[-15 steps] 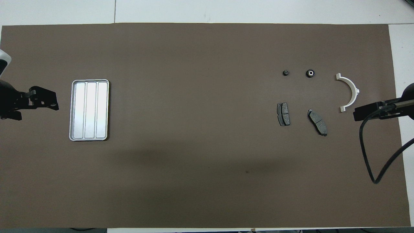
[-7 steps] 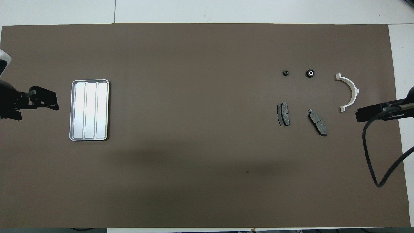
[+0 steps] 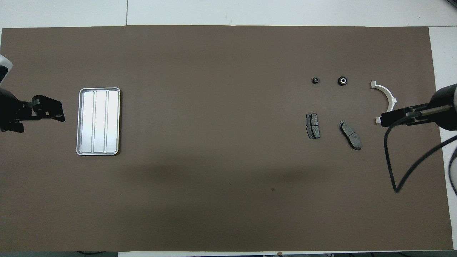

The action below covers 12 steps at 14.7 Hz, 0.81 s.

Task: Pick bearing gear from pile to tray
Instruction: 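Reach the right gripper down and grasp the nearer small black ring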

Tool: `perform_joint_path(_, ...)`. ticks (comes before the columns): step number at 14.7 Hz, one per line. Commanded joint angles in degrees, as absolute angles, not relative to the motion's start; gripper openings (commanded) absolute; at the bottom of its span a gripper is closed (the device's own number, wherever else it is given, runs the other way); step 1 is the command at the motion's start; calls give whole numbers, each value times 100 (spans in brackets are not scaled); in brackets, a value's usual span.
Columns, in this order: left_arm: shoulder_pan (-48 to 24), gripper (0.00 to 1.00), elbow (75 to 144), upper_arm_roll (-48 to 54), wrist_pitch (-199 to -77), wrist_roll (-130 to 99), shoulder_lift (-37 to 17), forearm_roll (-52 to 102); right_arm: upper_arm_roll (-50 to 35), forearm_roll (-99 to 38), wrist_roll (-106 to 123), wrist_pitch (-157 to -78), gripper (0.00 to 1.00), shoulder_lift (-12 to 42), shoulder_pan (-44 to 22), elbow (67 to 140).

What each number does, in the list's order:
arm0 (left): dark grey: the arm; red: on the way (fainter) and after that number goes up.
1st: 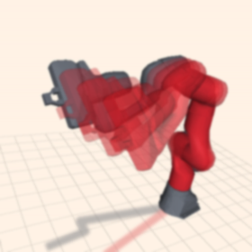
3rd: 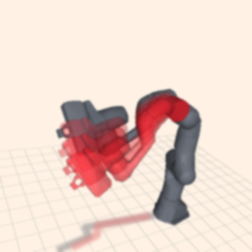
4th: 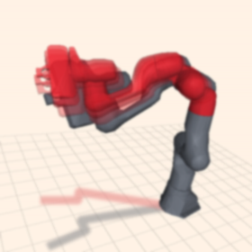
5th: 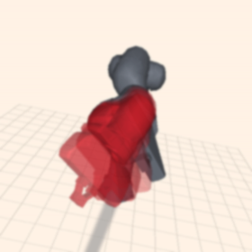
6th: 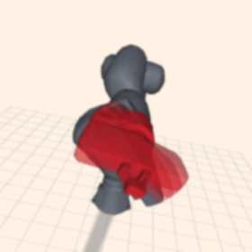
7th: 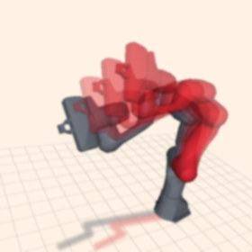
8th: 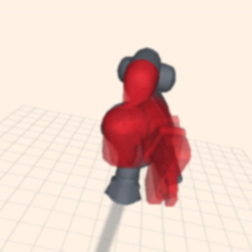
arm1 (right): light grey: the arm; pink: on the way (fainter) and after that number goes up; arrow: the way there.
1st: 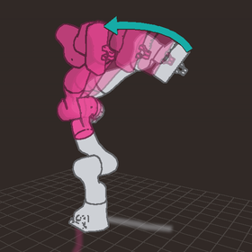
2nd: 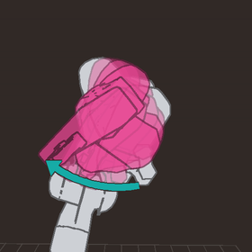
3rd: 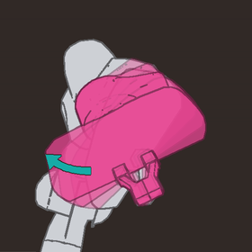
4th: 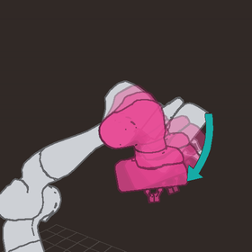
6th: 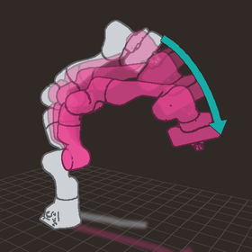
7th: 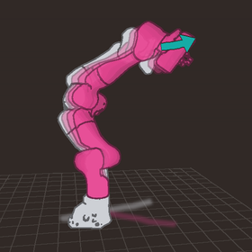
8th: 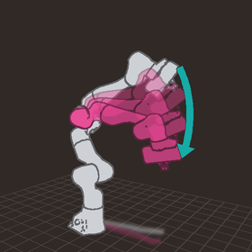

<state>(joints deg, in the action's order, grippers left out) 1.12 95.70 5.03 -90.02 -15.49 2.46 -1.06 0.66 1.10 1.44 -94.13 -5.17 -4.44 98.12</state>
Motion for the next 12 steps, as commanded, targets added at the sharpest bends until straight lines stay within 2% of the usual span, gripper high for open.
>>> perform_joint_path(1, 141, 100, 9642, 527, -8921, -1529, 378, -114, 35, 96, -253, -10088, 100, 243, -553, 9958)
perform_joint_path(4, 141, 100, 9642, 527, -8921, -1529, 369, -114, 26, 114, -816, -10633, 100, 1236, -606, 9696)
perform_joint_path(6, 141, 100, 9642, 527, -8921, -1529, 369, -114, 26, 123, -879, -10740, 100, 2000, -606, 9135)
perform_joint_path(12, 141, 100, 9642, 527, -8921, -1529, 369, -114, 53, 254, -1449, -10687, 100, 3733, -703, 7517)
